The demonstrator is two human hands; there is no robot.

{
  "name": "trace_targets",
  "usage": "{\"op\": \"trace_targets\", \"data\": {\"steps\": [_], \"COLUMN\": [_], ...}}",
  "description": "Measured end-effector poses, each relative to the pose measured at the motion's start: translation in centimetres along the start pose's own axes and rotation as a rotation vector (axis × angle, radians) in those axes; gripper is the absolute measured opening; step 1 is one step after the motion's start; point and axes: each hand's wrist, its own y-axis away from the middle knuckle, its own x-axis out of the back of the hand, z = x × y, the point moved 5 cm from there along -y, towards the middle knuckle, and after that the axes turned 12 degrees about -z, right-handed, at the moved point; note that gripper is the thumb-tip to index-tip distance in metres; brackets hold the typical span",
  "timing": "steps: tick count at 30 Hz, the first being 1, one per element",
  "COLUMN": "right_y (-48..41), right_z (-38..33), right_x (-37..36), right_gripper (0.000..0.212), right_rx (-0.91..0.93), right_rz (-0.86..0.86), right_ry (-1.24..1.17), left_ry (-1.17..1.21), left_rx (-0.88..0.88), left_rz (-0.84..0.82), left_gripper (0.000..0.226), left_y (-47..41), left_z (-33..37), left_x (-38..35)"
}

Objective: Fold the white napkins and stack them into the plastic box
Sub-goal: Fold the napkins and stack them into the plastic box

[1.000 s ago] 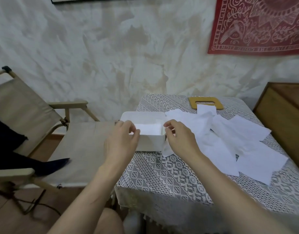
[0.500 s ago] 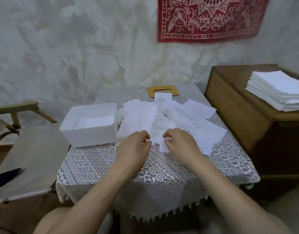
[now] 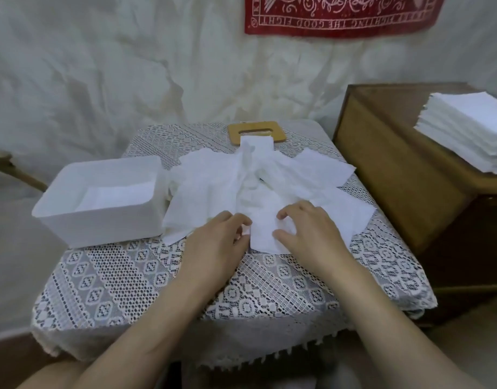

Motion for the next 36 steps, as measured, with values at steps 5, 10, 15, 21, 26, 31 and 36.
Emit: {"op": "trace_targets", "data": {"steps": [5, 10, 15, 21, 26, 31, 36], "right_y": [0.2, 1.1, 1.9, 1.6, 0.8, 0.6, 1.9], "right_z": [-0.1, 0.0, -0.2, -1.2, -2.3, -2.4, -2.5], "right_x": [-0.1, 0.1, 0.1, -0.5, -0.8, -0.9, 0.1], "right_gripper": [0.032, 0.030, 0.015, 0.043, 0.031, 0.026, 0.003], "right_rx": [0.008, 0.014, -0.041, -0.160, -0.129, -0.019, 0.143], "right_rz": [-0.009, -0.002, -0.028, -0.022, 0.011, -0.019, -0.088], "right_ry": [-0.020, -0.071, -0.095, -0.079, -0.157, -0.502, -0.978], "left_ry": [0.059, 0.092, 0.184, 0.125, 0.173, 0.265, 0.423], "left_rx": [-0.017, -0.015, 0.067, 0.063, 0.084, 0.108, 0.114], "left_rz": [0.002, 0.027, 0.059, -0.088, -0.121, -0.078, -0.058], "left_gripper": [0.022, 0.017, 0.012, 0.020, 0.030, 0.021, 0.018], "left_y": [0.2, 1.2, 3.1, 4.5, 4.9, 4.3, 3.5], "left_z": [0.4, 0.9, -0.8, -1.9, -2.5, -2.7, -2.2], "left_x": [-0.1, 0.5, 1.7, 2.1, 2.0, 1.9, 1.9]}}
